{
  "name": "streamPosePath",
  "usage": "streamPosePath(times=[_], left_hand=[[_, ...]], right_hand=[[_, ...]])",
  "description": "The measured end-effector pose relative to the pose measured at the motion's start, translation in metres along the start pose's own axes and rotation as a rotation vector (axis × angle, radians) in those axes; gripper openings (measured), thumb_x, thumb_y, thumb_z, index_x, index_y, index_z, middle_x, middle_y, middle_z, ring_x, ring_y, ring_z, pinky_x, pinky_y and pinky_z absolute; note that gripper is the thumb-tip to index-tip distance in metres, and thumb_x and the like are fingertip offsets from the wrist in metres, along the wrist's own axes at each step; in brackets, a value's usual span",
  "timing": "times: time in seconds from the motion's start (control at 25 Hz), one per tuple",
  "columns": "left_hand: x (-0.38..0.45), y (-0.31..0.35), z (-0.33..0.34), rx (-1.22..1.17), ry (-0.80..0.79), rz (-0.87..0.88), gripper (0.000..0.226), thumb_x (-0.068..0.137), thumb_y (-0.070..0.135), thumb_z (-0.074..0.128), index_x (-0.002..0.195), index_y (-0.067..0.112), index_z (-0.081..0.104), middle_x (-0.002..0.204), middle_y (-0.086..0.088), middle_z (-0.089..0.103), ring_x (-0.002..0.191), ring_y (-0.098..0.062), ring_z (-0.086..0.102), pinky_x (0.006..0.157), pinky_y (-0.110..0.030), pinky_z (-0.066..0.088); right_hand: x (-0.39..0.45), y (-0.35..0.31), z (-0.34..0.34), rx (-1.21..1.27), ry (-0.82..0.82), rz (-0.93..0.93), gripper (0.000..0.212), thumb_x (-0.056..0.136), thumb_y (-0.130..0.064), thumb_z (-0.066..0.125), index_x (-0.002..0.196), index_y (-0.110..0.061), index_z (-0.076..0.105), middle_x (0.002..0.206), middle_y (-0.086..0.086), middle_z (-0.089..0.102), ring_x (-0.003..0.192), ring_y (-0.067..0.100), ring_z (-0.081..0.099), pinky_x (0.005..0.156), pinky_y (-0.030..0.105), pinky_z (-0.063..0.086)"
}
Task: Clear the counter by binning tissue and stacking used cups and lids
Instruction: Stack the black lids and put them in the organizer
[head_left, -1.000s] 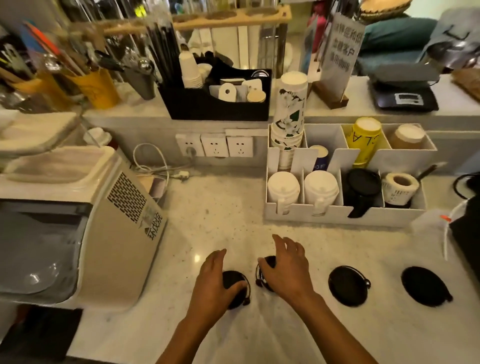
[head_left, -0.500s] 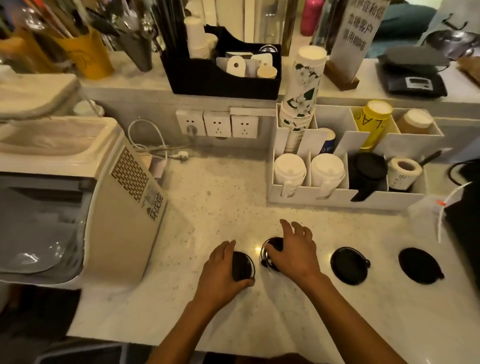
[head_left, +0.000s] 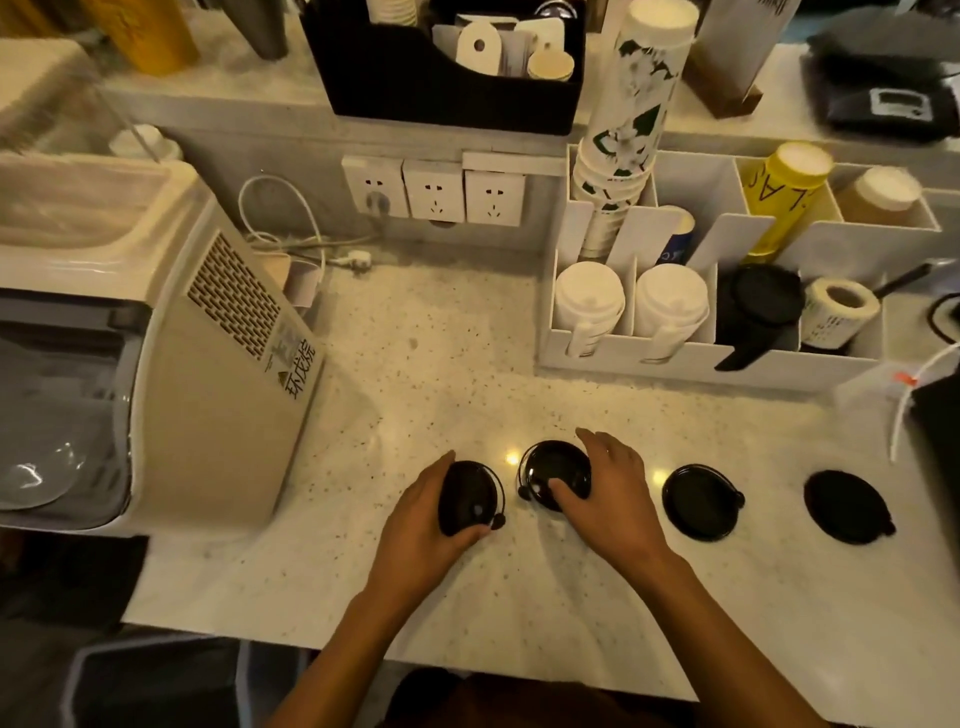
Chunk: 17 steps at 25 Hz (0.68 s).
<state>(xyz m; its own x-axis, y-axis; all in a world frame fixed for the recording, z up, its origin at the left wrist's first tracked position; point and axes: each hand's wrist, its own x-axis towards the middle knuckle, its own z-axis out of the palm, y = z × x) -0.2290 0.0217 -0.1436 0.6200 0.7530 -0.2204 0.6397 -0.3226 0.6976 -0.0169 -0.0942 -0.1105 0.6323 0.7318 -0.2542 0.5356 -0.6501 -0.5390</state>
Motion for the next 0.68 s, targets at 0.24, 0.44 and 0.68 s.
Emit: streamPosePath(times=[0.24, 0.44, 0.68], left_hand=[[-0.015, 0.021, -0.016, -0.092, 0.077, 0.003, 0.098, 0.061, 0.088, 0.062, 0.145, 0.061, 0.019, 0.139, 0.047, 0.033, 0.121, 0.016, 0.036, 0.092, -0.002, 0.025], [-0.022, 0.041, -0.021, -0.153, 0.072, 0.053, 0.099, 0.061, 0.087, 0.066, 0.144, 0.064, 0.017, 0.136, 0.056, 0.027, 0.123, 0.028, 0.032, 0.096, -0.006, 0.029], [-0.03, 0.053, -0.012, -0.22, -0.022, 0.086, 0.103, 0.063, 0.08, 0.071, 0.148, 0.058, 0.017, 0.143, 0.046, 0.033, 0.129, 0.019, 0.038, 0.1, -0.006, 0.031]], right_hand=[[-0.021, -0.003, -0.009, 0.147, 0.077, 0.028, 0.054, 0.092, -0.036, 0.066, 0.143, -0.027, 0.047, 0.143, -0.008, 0.048, 0.137, 0.019, 0.038, 0.109, 0.033, 0.033], [-0.045, -0.035, -0.021, 1.071, -0.307, 0.336, 0.029, 0.097, -0.04, 0.056, 0.12, -0.028, 0.068, 0.118, 0.002, 0.072, 0.104, 0.018, 0.071, 0.081, 0.034, 0.059], [-0.065, -0.048, -0.003, 1.534, -0.544, 0.596, 0.054, 0.092, -0.055, 0.058, 0.128, -0.015, 0.066, 0.129, 0.02, 0.064, 0.119, 0.04, 0.062, 0.101, 0.061, 0.046]])
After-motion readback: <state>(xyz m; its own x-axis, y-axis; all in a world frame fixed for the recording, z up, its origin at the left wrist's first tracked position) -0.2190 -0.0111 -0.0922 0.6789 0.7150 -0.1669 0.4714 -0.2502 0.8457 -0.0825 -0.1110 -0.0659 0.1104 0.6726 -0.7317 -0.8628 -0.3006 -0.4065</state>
